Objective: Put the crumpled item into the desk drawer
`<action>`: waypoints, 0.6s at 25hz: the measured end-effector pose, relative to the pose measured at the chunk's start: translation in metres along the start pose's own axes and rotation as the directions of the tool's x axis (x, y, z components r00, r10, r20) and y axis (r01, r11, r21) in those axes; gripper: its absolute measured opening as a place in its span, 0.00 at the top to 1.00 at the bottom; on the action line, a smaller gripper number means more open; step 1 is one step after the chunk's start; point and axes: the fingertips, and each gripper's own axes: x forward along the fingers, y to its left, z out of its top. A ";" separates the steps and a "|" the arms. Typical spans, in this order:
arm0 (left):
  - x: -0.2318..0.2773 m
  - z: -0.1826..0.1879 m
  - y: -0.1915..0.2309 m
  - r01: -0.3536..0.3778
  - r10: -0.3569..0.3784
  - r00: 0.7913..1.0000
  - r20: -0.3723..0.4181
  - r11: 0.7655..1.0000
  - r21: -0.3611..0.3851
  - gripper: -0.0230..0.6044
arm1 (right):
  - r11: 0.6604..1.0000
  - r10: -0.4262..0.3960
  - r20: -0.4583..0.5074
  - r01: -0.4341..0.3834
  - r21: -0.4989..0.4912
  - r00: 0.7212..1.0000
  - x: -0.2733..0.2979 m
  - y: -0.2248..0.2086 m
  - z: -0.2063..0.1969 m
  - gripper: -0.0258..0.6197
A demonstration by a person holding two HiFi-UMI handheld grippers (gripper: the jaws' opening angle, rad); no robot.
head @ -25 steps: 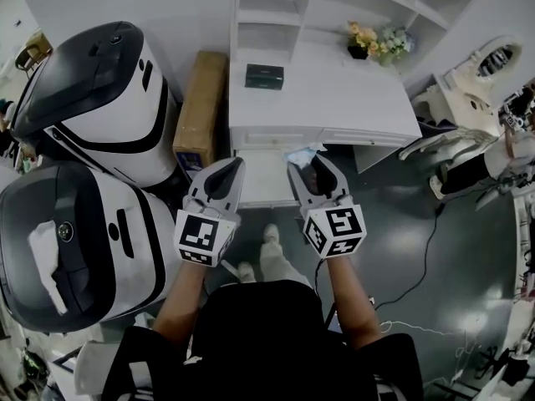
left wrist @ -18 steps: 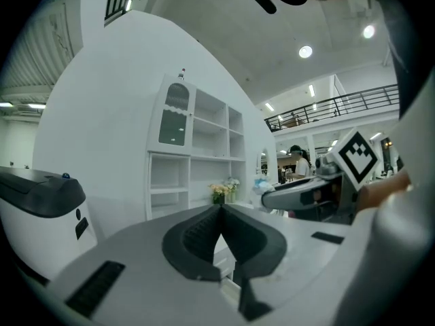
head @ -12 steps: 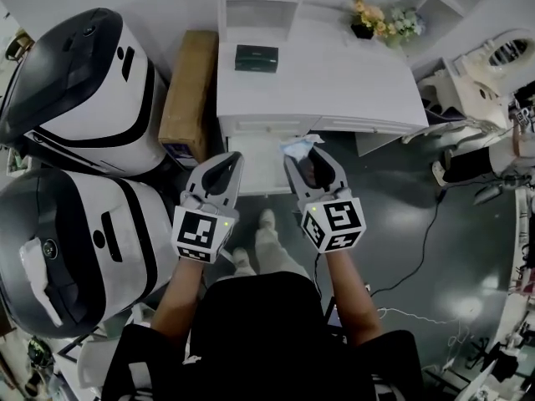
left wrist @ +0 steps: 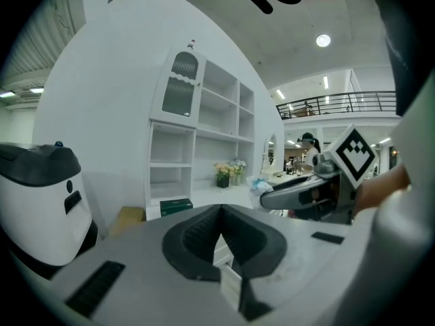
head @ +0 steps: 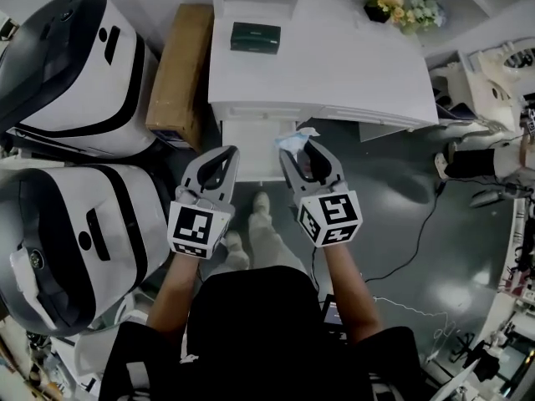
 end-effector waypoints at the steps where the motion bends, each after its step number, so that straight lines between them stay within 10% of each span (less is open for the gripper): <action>1: 0.004 -0.004 0.001 -0.001 0.001 1.000 -0.007 1.000 -0.004 0.95 | 1.000 0.004 -0.011 -0.004 0.002 1.000 0.005 -0.003 -0.004 0.68; 15: 0.057 -0.061 0.024 -0.013 0.007 0.995 -0.102 0.999 -0.049 0.95 | 0.998 0.043 -0.146 -0.037 0.044 0.988 0.058 -0.042 -0.062 0.68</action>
